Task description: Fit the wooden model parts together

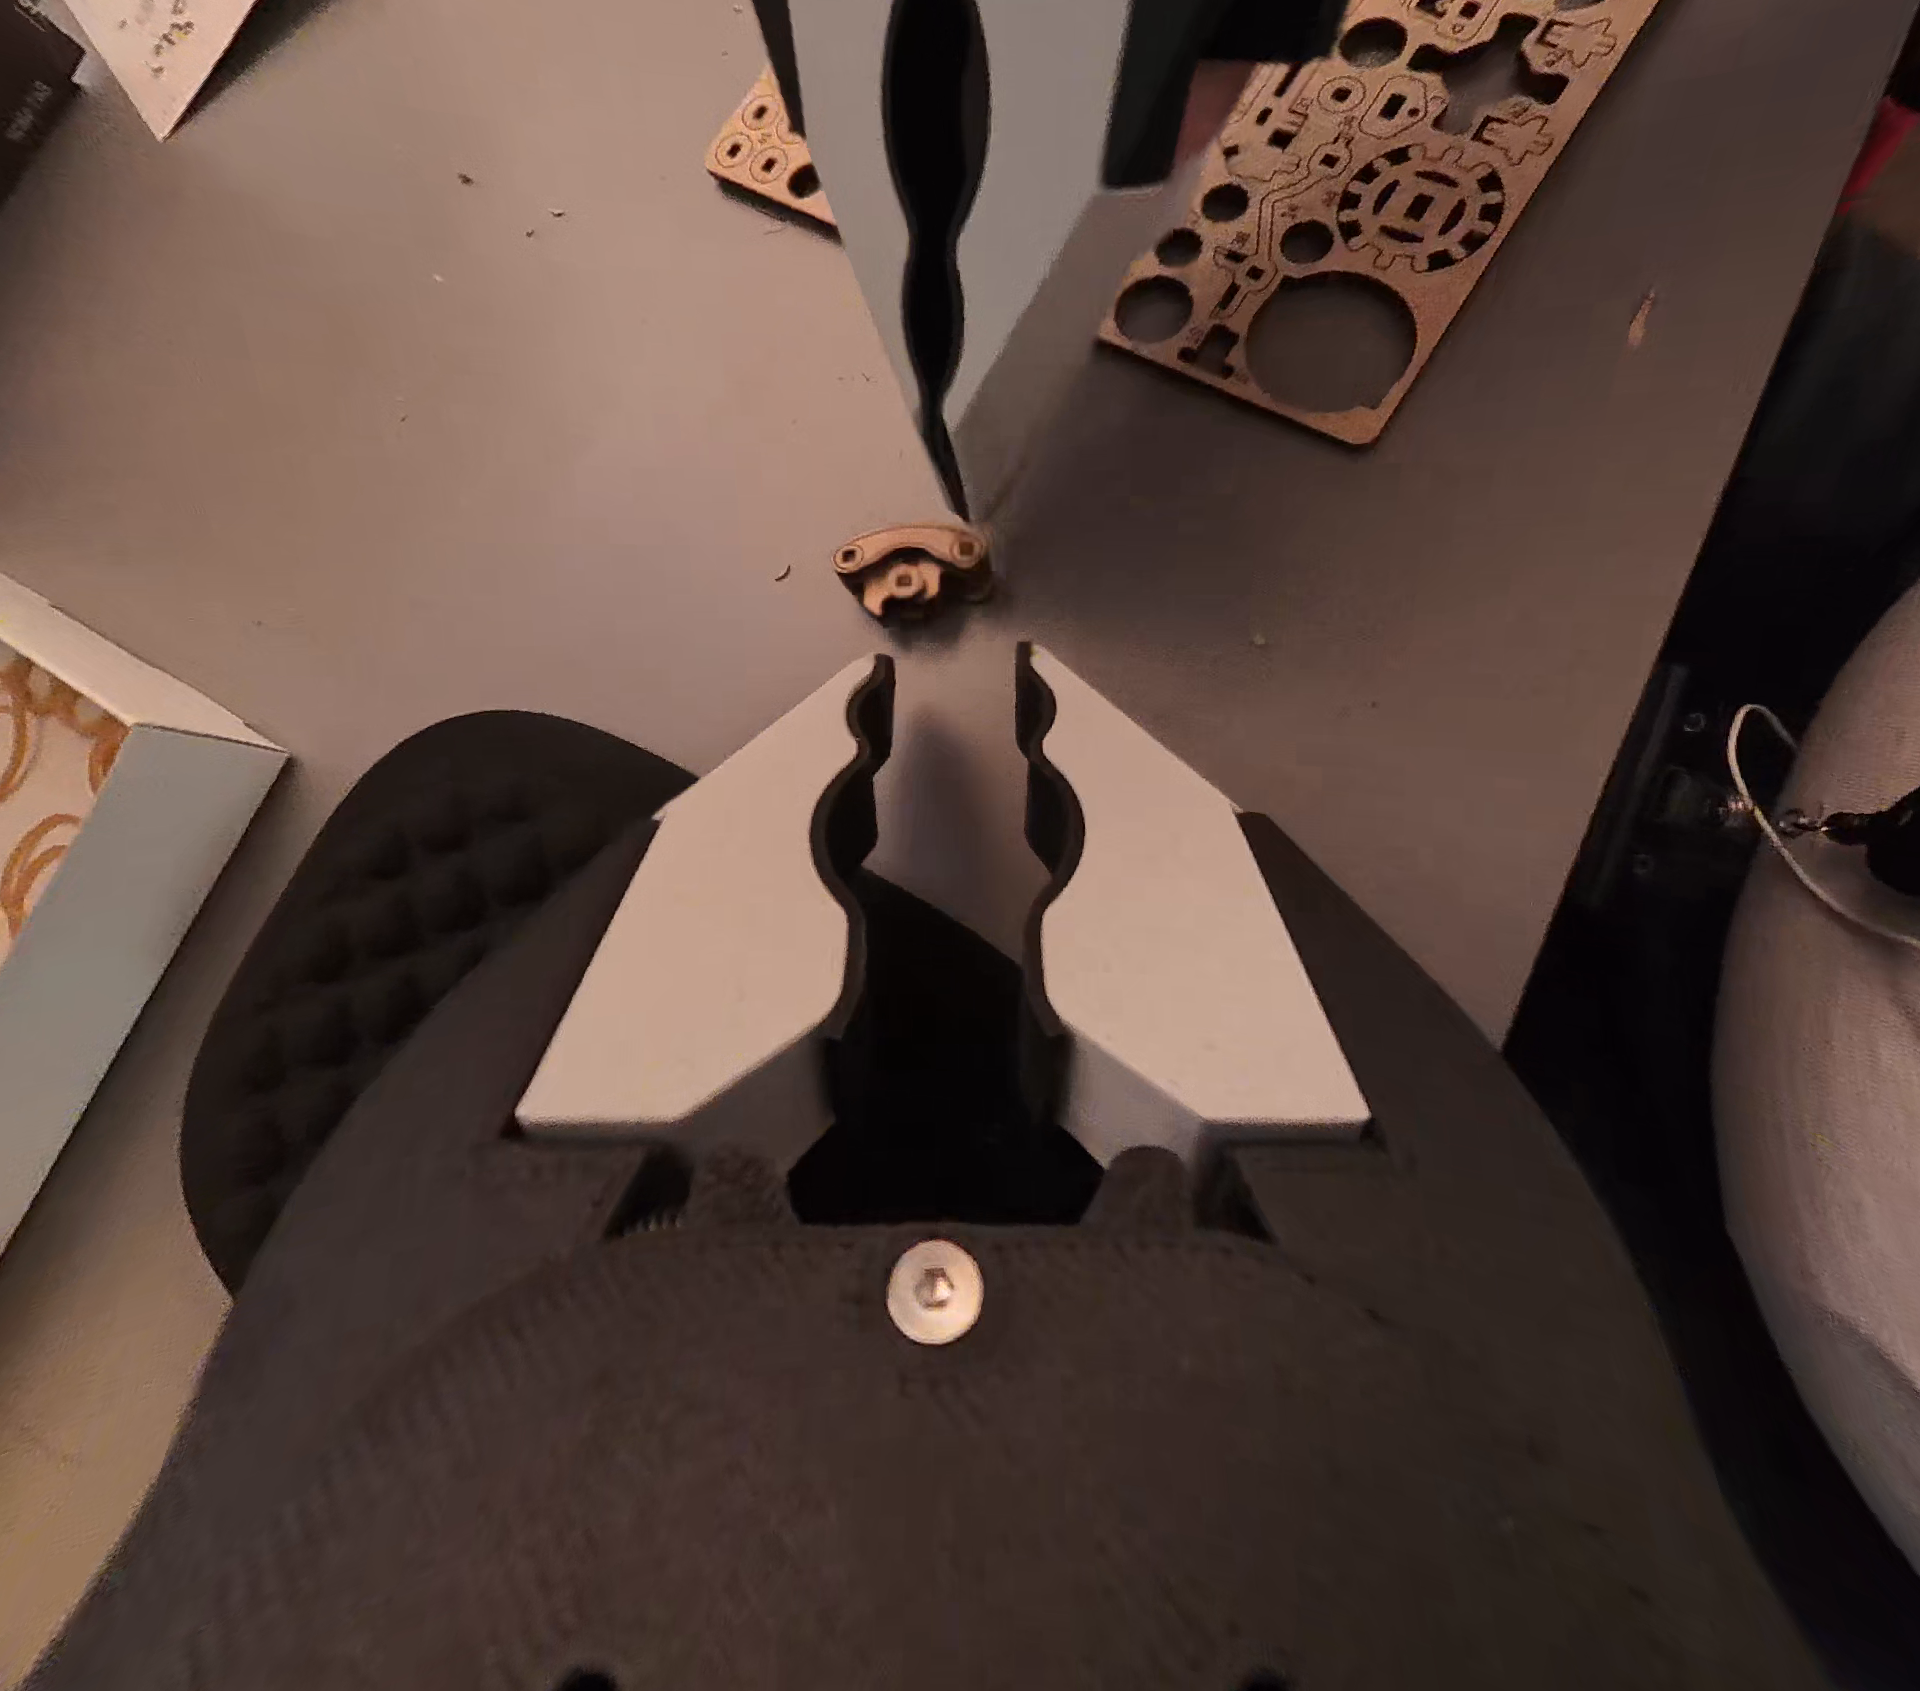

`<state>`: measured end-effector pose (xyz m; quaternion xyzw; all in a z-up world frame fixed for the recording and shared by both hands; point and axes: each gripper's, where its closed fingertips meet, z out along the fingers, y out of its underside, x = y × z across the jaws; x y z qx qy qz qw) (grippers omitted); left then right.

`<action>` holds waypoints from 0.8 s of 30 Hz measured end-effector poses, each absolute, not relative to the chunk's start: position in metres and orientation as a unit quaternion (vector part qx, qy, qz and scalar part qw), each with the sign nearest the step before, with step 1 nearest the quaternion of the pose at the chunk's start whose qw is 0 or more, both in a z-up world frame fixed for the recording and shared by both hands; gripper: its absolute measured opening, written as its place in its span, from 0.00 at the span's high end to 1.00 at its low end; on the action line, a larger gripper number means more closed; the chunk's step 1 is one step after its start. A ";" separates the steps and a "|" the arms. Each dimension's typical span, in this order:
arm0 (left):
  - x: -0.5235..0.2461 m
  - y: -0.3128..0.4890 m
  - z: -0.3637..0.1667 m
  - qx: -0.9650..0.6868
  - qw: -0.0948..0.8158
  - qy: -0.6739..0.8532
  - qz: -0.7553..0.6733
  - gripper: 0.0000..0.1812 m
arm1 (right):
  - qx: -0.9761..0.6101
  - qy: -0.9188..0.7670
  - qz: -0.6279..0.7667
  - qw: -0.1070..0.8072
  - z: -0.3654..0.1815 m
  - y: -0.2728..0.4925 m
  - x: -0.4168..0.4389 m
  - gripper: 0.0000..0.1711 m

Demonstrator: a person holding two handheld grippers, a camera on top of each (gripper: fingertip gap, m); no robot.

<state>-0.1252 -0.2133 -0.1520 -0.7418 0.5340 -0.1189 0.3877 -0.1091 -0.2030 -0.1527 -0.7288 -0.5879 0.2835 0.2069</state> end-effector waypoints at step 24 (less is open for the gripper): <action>-0.147 -0.213 -0.145 -0.776 0.380 0.490 -0.116 0.93 | -0.622 -0.632 0.307 0.345 -0.131 -0.190 -0.125 1.00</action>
